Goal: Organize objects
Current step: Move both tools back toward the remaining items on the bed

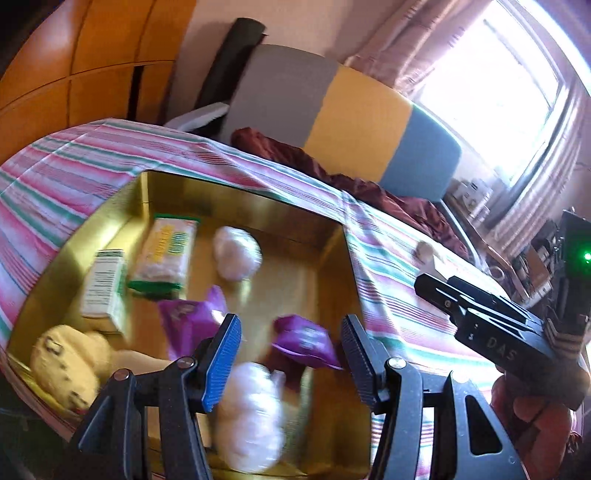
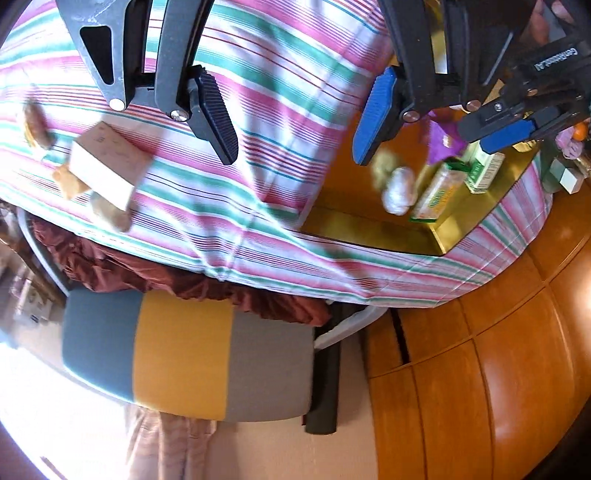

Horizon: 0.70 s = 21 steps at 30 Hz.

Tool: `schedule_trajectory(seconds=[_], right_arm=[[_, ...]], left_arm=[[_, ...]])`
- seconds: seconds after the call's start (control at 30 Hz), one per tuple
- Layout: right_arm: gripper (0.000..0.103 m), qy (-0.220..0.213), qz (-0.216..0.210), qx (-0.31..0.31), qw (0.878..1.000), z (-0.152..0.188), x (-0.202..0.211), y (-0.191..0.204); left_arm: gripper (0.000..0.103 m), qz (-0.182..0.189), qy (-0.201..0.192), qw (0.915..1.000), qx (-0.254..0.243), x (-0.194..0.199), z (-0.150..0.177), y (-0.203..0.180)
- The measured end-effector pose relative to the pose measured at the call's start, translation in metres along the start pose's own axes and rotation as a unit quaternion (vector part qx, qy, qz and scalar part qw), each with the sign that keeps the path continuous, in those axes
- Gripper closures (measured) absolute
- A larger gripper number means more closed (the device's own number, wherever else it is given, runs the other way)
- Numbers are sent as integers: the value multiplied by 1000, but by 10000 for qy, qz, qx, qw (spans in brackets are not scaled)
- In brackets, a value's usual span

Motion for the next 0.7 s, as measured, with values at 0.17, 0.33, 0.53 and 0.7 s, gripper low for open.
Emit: schedule_trajectory(seconds=[0.17, 0.33, 0.53, 0.7], right_arm=[[36, -12, 202, -180, 9996, 15, 13, -35], [35, 64, 548, -280, 9981, 36, 24, -79], [30, 395, 908, -496, 9938, 69, 25, -138], [28, 781, 1160, -724, 9875, 99, 21, -194]], left_arm=[[46, 202, 125, 9986, -471, -7, 9, -42], [46, 461, 297, 9944, -902, -17, 23, -85], [46, 742, 713, 9848, -1401, -37, 48, -132], [46, 944, 1132, 9754, -1641, -54, 76, -162]])
Point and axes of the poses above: each gripper's, at about its wrist camera, not at the fingertips, and x roughly against the way its jaws point, y to its left, z to its underside, the point moved 5 cm from there along -x, roughly the way its jaws point, and after that the axes turned 1 degree about x, right-handed, at the moved point
